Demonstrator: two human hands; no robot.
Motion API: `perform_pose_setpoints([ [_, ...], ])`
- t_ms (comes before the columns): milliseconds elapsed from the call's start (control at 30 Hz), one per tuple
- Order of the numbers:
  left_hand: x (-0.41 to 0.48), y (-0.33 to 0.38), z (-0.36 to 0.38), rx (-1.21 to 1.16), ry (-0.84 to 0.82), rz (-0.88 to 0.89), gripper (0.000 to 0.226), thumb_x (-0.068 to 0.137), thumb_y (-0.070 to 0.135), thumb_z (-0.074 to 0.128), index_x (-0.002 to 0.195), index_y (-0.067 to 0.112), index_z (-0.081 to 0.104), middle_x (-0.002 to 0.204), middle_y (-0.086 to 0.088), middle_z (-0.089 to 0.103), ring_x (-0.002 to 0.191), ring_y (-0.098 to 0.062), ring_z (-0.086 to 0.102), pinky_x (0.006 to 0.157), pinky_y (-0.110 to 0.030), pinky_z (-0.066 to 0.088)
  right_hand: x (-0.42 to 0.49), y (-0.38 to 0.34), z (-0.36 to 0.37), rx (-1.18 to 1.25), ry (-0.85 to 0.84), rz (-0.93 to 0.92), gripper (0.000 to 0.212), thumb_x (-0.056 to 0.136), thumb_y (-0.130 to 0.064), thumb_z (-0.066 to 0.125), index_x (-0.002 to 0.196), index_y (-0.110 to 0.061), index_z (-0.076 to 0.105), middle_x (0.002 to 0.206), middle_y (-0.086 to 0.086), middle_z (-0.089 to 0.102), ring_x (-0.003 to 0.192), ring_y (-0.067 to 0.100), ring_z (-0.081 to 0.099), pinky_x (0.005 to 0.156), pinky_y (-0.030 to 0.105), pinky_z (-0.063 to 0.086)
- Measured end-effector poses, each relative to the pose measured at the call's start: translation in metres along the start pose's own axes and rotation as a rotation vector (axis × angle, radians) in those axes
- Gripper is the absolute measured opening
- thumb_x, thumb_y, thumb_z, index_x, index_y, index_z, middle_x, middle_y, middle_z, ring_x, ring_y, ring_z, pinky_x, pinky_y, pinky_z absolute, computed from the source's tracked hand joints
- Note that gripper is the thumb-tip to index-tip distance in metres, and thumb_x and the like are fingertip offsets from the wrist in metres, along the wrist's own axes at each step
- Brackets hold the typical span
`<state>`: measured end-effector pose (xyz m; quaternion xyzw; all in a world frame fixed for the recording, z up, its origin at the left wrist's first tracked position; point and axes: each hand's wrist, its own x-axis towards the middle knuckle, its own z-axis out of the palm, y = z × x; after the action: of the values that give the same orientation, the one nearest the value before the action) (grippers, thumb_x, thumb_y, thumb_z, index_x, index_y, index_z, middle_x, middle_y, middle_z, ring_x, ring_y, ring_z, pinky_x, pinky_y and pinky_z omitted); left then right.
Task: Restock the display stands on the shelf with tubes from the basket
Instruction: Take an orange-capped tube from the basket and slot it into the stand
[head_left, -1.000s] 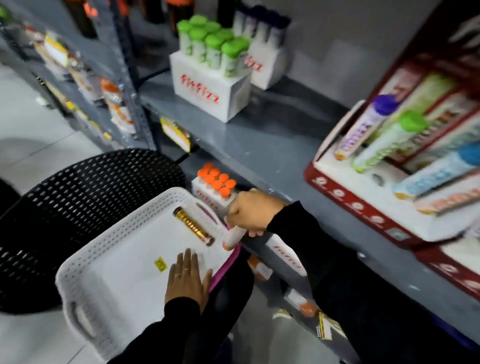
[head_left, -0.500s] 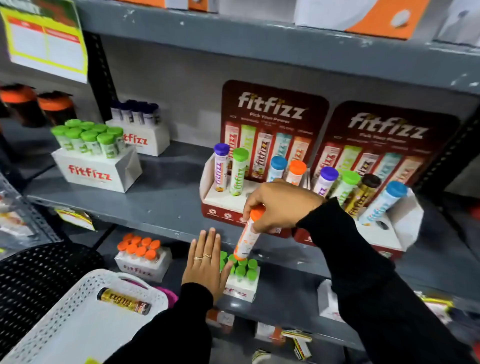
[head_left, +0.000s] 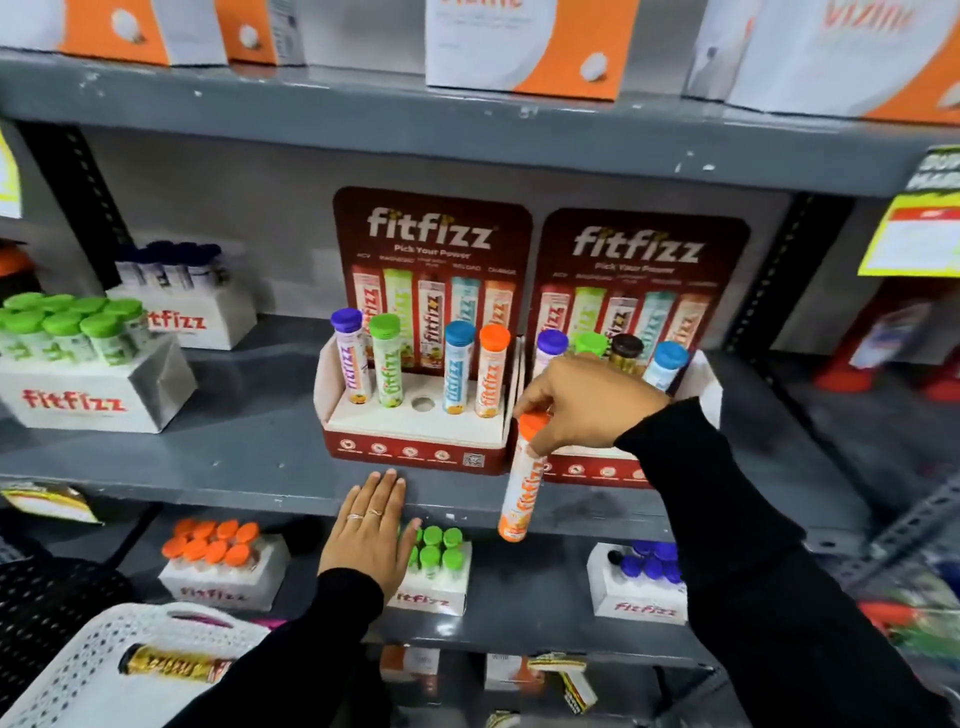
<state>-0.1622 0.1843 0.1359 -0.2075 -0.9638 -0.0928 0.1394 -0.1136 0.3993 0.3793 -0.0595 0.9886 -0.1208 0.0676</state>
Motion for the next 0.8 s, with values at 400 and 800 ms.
perform_pose_setpoints([
  [400, 0.008, -0.001, 0.011, -0.065, 0.063, -0.030, 0.082, 0.095, 0.055, 0.009, 0.108, -0.006, 0.062, 0.113, -0.023, 0.062, 0.105, -0.039, 0.058, 0.109, -0.021, 0.000, -0.032, 0.078, -0.028, -0.049, 0.362, 0.561, 0.022, 0.090, -0.013, 0.060, 0.107, 0.002, 0.062, 0.112, 0.023, 0.060, 0.101, 0.037, 0.061, 0.079, 0.035, 0.049],
  [800, 0.009, -0.002, 0.017, -0.104, 0.130, -0.031, 0.080, 0.095, 0.055, 0.016, 0.103, -0.008, 0.064, 0.108, -0.027, 0.063, 0.100, -0.042, 0.059, 0.109, -0.022, 0.006, -0.030, 0.101, -0.009, -0.091, 0.651, 0.614, 0.020, 0.093, 0.001, 0.051, 0.110, 0.005, 0.060, 0.111, 0.027, 0.065, 0.105, 0.042, 0.060, 0.088, 0.043, 0.050],
])
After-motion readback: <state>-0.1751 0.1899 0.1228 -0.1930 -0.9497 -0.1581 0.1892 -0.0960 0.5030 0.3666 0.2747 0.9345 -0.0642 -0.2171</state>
